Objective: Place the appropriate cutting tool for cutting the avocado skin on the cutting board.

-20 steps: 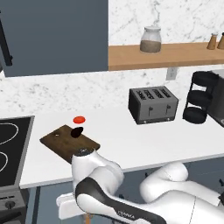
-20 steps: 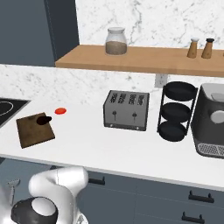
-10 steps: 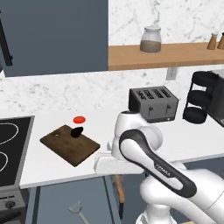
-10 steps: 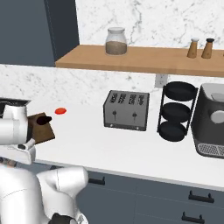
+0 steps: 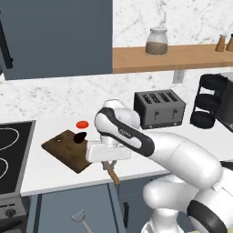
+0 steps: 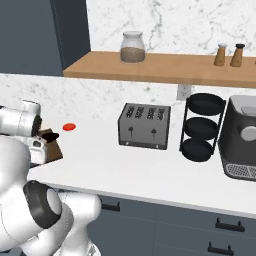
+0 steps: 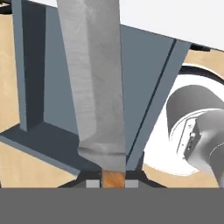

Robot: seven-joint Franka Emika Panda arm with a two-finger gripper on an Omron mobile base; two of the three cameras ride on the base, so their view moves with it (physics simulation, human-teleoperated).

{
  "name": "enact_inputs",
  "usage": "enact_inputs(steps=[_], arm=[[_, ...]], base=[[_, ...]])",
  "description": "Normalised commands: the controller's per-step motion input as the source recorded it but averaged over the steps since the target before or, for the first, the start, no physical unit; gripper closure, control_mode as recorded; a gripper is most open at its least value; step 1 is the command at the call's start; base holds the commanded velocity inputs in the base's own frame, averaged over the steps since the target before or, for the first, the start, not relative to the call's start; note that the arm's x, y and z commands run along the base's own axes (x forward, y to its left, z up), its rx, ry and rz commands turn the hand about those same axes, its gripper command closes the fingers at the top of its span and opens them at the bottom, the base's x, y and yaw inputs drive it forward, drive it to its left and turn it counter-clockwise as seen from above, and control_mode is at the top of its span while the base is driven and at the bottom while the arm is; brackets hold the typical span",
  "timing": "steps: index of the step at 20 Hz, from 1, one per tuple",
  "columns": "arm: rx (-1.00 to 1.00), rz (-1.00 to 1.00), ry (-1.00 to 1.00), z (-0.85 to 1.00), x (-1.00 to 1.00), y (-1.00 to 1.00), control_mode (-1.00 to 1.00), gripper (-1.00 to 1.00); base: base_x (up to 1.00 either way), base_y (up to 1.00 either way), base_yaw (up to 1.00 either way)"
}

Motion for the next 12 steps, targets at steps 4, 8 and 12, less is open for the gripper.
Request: enact_inputs(steps=[4,8,12], arm=[[-0.13,0.35,0.17,0.0,1.0,0.02,-1.0,1.0],[-0.18,0.28,0.1,-0.1,0.97,0.23,-1.0,1.0],[-0.13,0.2,0.0,-0.15,0.86,0.9,-1.0,1.0]], base=[[0.0,0.0,0.0],[0.0,0.0,0.0],[0.0,0.0,0.0]])
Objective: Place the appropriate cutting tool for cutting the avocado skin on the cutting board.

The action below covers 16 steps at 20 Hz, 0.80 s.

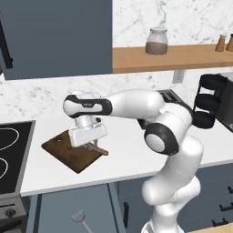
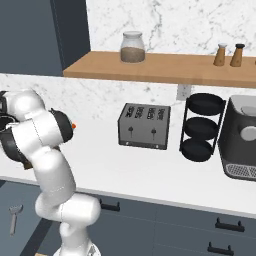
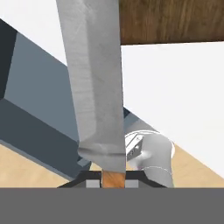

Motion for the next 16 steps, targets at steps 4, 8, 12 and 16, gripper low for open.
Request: enact_inputs(steps=[4,8,12,16], arm=[[-0.11,0.13,0.03,-0.21,0.67,0.45,-1.0,1.0],[-0.11,0.08,0.01,-0.47,0.29,0.0,-1.0,1.0],[-0.04,0.04,0.0,-0.54,0.02,0.07,-1.0,1.0],[0.0,0.0,0.0,-0.25,0.24,0.11,-1.0,1.0]], base=[[0.0,0.0,0.0],[0.0,0.0,0.0],[0.0,0.0,0.0],[0.0,0.0,0.0]])
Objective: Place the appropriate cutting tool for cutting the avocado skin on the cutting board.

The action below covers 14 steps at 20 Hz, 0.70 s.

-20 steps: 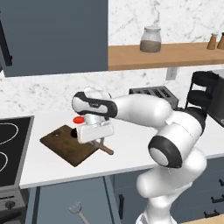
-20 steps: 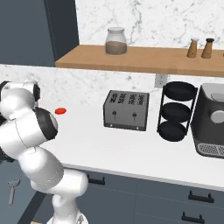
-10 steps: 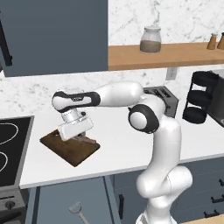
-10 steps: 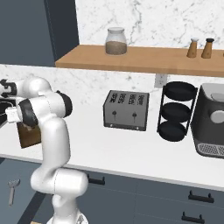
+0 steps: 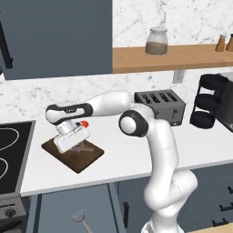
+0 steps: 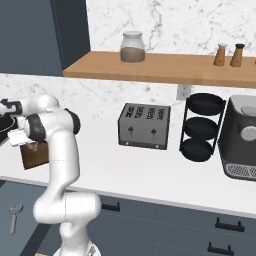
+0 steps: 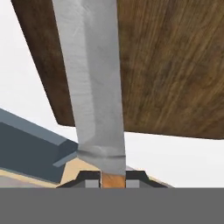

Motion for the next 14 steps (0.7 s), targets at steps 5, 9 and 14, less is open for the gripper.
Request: enact_inputs(steps=[5,9,14], arm=[[0.0,0.0,0.0,-0.28,0.23,0.0,-1.0,1.0],[0.0,0.0,0.0,-0.37,0.06,0.04,-1.0,1.0],[0.0,0.0,0.0,-0.3,0.43,0.12,-1.0,1.0]], base=[[0.0,0.0,0.0],[0.0,0.0,0.0],[0.0,0.0,0.0]])
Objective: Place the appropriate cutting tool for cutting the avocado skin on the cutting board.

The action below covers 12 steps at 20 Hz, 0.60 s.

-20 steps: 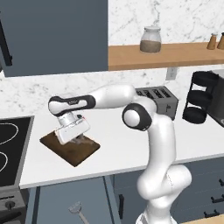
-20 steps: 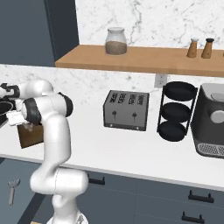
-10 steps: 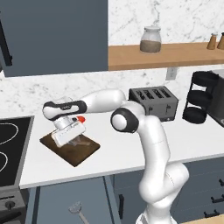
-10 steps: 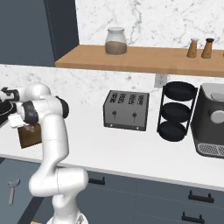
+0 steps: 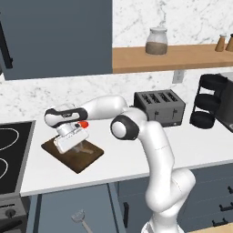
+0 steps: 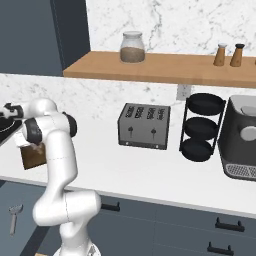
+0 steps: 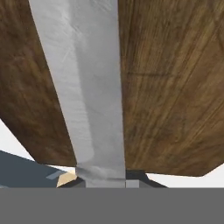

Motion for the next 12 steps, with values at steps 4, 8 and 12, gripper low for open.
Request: enact_inputs(steps=[4,8,12], arm=[[0.0,0.0,0.0,-0.41,0.4,0.09,-1.0,1.0],[0.0,0.0,-0.02,-0.39,0.01,0.38,-1.0,-1.0],[0.0,0.0,-0.06,-0.08,0.0,0.28,-1.0,-1.0]], base=[[0.0,0.0,0.0],[0.0,0.0,0.0],[0.0,0.0,0.0]])
